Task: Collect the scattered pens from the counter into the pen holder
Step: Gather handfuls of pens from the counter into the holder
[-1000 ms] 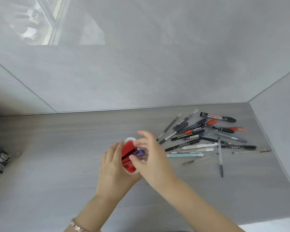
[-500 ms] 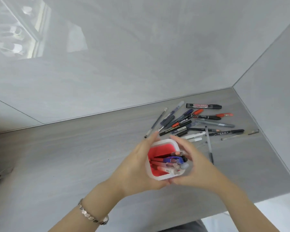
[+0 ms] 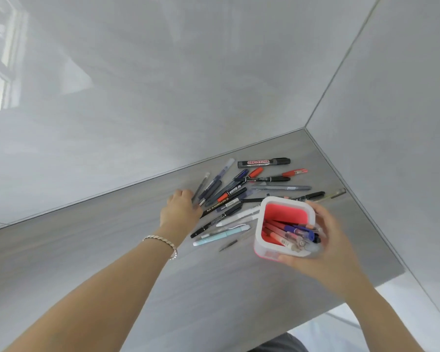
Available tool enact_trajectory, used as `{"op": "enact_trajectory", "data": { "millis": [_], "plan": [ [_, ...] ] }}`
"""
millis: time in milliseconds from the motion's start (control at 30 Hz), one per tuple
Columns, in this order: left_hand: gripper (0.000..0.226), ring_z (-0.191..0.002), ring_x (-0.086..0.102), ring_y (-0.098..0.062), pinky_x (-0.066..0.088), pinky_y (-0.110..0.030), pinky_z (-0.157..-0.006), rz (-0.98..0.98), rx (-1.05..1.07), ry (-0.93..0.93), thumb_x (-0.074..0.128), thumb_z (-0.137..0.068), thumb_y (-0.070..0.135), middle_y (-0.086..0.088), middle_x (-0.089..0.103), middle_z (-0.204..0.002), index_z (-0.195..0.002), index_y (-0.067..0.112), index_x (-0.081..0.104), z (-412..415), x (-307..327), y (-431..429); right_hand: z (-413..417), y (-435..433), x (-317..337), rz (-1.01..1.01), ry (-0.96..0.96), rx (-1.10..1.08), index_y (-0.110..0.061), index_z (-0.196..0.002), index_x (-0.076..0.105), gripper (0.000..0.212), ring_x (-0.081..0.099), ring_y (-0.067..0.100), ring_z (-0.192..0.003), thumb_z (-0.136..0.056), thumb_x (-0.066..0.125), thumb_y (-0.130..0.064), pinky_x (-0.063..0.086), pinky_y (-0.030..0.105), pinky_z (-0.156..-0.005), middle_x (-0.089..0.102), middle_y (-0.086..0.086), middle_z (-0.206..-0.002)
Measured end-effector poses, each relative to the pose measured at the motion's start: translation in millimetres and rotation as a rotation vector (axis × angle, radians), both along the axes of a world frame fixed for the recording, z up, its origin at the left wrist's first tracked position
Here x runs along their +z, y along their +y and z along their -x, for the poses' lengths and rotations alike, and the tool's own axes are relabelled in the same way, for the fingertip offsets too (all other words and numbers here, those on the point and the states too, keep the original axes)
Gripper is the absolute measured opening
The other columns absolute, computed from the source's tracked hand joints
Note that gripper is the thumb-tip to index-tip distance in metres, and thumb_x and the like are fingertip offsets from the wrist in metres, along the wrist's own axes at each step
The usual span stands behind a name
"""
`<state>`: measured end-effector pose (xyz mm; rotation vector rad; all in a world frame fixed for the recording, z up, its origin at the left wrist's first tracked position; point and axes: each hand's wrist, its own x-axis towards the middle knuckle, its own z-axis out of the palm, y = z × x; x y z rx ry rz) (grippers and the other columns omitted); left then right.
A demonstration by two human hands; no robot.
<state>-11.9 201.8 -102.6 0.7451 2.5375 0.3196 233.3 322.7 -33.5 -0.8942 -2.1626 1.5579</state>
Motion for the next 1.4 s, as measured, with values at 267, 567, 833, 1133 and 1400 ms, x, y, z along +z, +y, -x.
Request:
{"op": "enact_trajectory", "data": {
  "millis": [267, 567, 833, 1133, 1400],
  "plan": [
    [0.028, -0.109, 0.048, -0.036, 0.046, -0.042, -0.088, 0.227, -0.132, 0.079, 0.048, -0.091, 0.018, -0.022, 0.052, -0.115, -0.111, -0.001, 0.042, 2, -4, 7, 6, 9, 2, 0.043, 0.046, 0.023, -0.057, -0.101, 0.047, 0.085, 0.054, -0.007, -0.106, -0.033, 0.093, -0.034, 0.043, 0.000, -0.076, 0.055, -0.027, -0.112],
    [0.029, -0.108, 0.049, -0.039, 0.045, -0.044, -0.089, 0.234, -0.044, 0.049, 0.043, -0.090, 0.010, -0.020, 0.049, -0.111, -0.115, -0.005, 0.041, 17, -9, -24, 18, -4, 4, 0.062, 0.053, 0.066, -0.044, -0.103, 0.050, 0.083, 0.056, -0.008, -0.102, -0.038, 0.092, -0.014, 0.046, 0.003, -0.074, 0.058, -0.021, -0.110],
    [0.013, -0.058, 0.039, -0.021, 0.033, -0.028, -0.050, -0.570, 0.150, -0.245, 0.031, -0.099, 0.019, 0.001, 0.035, -0.056, -0.092, 0.018, 0.042, -8, 78, -68, 32, -43, 12, 0.044, 0.045, 0.032, -0.046, -0.109, 0.047, 0.088, 0.055, -0.004, -0.107, -0.036, 0.093, -0.030, 0.046, 0.005, -0.080, 0.056, -0.022, -0.114],
    [0.021, -0.075, 0.060, 0.001, 0.051, -0.015, -0.071, -1.147, 0.055, -0.728, 0.043, -0.091, 0.002, -0.001, 0.061, -0.086, -0.091, 0.023, 0.046, -87, 126, -68, 58, -105, 15, -0.007, 0.046, 0.061, -0.043, -0.113, 0.045, 0.087, 0.052, -0.006, -0.110, -0.040, 0.088, -0.024, 0.051, 0.016, -0.086, 0.050, -0.025, -0.118],
    [0.079, -0.084, 0.064, -0.001, 0.048, -0.011, -0.073, -1.119, -0.077, -0.385, 0.061, -0.081, -0.004, 0.011, 0.062, -0.094, -0.107, 0.066, 0.036, -85, 115, -74, 40, -97, 14, -0.028, 0.007, 0.066, -0.035, -0.120, 0.043, 0.091, 0.049, -0.002, -0.114, -0.040, 0.086, -0.028, 0.040, 0.002, -0.088, 0.050, -0.022, -0.118]
  ]
}}
